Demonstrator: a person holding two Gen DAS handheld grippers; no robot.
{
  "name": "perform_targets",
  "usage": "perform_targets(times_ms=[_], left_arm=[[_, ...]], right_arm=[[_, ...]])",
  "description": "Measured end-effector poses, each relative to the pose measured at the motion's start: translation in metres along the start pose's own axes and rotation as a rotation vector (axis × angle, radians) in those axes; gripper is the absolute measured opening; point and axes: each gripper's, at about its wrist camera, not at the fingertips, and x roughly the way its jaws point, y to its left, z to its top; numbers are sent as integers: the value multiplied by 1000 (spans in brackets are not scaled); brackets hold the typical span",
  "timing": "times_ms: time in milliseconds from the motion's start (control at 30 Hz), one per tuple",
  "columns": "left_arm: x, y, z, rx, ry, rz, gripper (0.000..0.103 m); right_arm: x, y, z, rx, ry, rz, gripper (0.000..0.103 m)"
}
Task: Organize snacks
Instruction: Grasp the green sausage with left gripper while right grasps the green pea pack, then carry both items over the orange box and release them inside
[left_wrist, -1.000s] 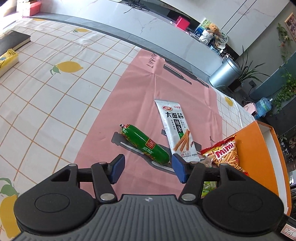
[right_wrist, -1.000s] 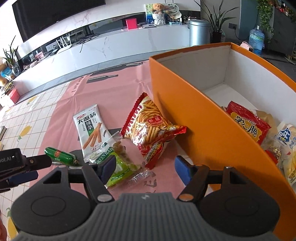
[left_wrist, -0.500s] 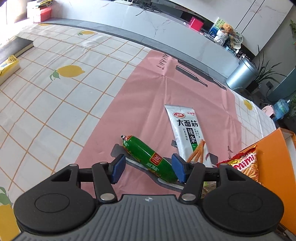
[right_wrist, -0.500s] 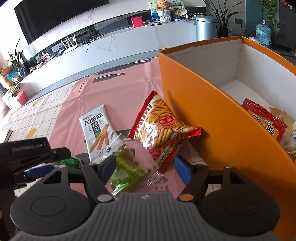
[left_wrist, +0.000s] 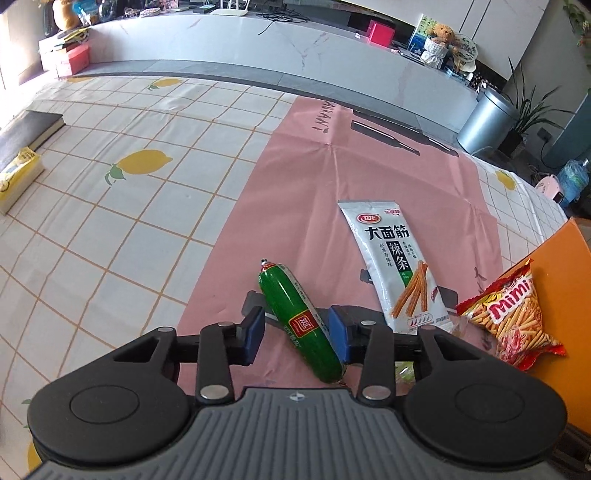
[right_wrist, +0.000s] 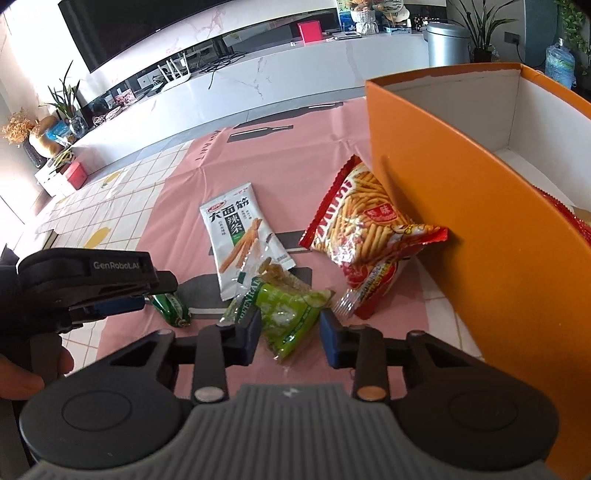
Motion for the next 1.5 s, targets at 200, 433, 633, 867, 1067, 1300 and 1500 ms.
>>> perform_targets(times_ms=[200,433,633,867,1067,1300,1500], left_arm=[[-9,3,-3,88,-12,21,47],[-4,2,-5,111,-16,1,47],[4,7,-10,91,-15,-23,42],[5,2,-15,129,-59,-22,26],[5,0,-18,130,-77,-24,25],[-1,2,-19,111,-63,-38,25],[-16,-2,-24,97,-58,-59,25]], right_arm=[[-5,13,0,-111,-40,-7,41],[2,28,4,-355,-92,-33,55],[17,32,-1,-423,-94,-17,51],[23,28,-7,-392,-89,-9,47],[27,30,-11,-393,-89,-25,40],[25,32,-11,-397,-76,-24,34],[6,34,-7,-380,-66,6,33]])
